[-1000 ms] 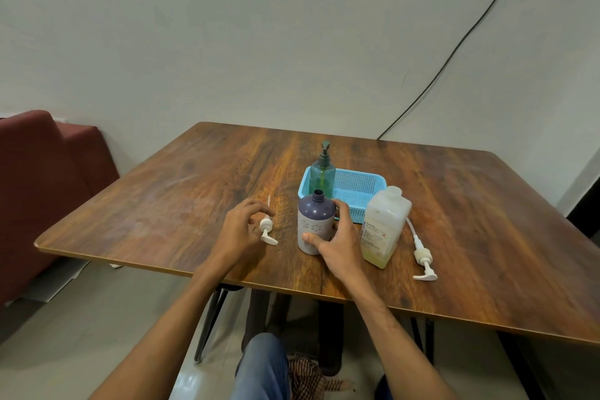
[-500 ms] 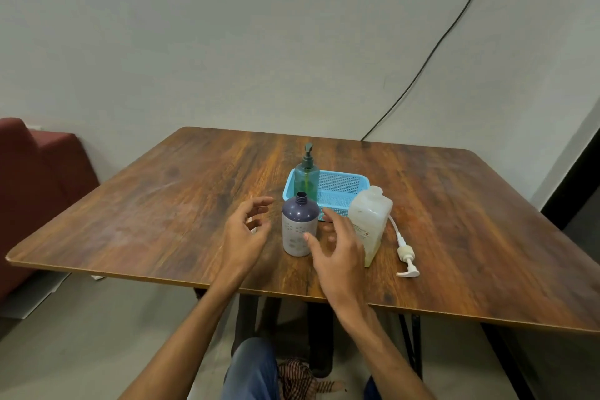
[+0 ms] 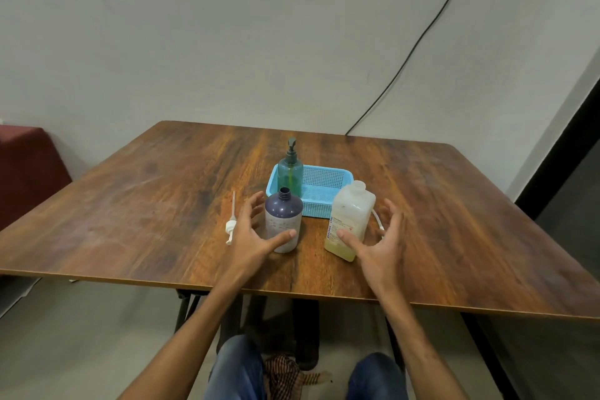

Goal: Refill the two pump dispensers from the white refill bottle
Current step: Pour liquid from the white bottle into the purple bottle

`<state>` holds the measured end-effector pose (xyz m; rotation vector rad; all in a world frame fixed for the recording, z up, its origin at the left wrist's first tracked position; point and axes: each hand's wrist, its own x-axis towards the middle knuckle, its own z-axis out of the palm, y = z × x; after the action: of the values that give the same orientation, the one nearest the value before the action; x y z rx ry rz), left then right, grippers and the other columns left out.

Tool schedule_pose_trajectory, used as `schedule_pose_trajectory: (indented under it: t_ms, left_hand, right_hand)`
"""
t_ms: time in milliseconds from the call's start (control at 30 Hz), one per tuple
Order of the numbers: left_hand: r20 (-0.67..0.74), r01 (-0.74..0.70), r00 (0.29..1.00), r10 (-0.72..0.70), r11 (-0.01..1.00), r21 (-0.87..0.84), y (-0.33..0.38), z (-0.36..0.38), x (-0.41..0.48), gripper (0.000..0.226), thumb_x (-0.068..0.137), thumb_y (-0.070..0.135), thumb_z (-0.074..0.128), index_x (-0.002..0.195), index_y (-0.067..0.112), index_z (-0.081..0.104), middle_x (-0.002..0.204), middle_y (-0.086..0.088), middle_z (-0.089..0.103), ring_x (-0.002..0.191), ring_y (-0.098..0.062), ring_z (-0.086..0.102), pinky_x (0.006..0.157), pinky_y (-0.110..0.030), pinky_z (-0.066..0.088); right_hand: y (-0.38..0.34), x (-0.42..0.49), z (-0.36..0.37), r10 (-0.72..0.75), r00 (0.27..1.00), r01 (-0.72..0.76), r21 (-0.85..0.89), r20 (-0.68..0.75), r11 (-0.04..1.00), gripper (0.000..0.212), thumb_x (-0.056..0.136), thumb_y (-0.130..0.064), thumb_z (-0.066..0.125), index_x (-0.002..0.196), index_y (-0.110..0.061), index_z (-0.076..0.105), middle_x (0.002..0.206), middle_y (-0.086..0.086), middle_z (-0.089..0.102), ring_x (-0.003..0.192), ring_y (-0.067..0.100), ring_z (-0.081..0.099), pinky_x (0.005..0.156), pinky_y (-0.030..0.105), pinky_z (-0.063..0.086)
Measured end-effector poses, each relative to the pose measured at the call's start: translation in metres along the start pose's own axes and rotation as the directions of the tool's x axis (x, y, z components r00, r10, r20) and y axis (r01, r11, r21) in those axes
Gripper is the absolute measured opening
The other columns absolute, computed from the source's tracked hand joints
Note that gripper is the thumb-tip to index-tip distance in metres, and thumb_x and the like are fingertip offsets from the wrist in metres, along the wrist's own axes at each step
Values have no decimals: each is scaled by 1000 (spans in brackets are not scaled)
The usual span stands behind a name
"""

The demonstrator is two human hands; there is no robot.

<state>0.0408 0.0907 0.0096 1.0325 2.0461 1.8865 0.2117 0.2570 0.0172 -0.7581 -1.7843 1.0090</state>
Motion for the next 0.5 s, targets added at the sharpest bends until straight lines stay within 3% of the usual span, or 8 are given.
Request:
schedule_pose_trajectory:
  t_ms: [100,233,367,500]
  left_hand:
    - [23,1,1000,-1,1000,4,-2,7,7,107,63,42,93,150,28,34,139,36,37,128,-2,49,103,-24,47]
    - [31,-13,999,13,1000,2,-7,11,14,109,57,53,91,148,32,36,143,15,50,128,-1,52,104,-29,50]
    - [5,-26,1000,26,999,19,-7,14,16,94,64,38,91,144,28,42,137,17,53,123,7,52,98,-20,50]
    - [-15,-30,999,30,999,19,-8,15,16,92,64,39,89,143,26,44,139,12,54,122,4,53,95,-17,51]
  right_hand:
    - [14,10,4,43,987,-52,53,156,997,101,62,-32,95,143,-32,35,142,-10,47,132,14,47,100,38,50]
    - [20,18,7,85,973,-98,48,214,994,100,63,-33,94,145,-29,37,139,-6,53,129,13,50,97,38,53]
    - [22,24,8,104,969,-122,71,223,990,98,63,-29,94,145,-28,41,136,-6,57,126,15,55,94,39,56]
    - [23,28,7,113,971,-126,48,211,991,101,56,-36,96,142,-25,45,136,-5,58,125,17,56,94,47,57]
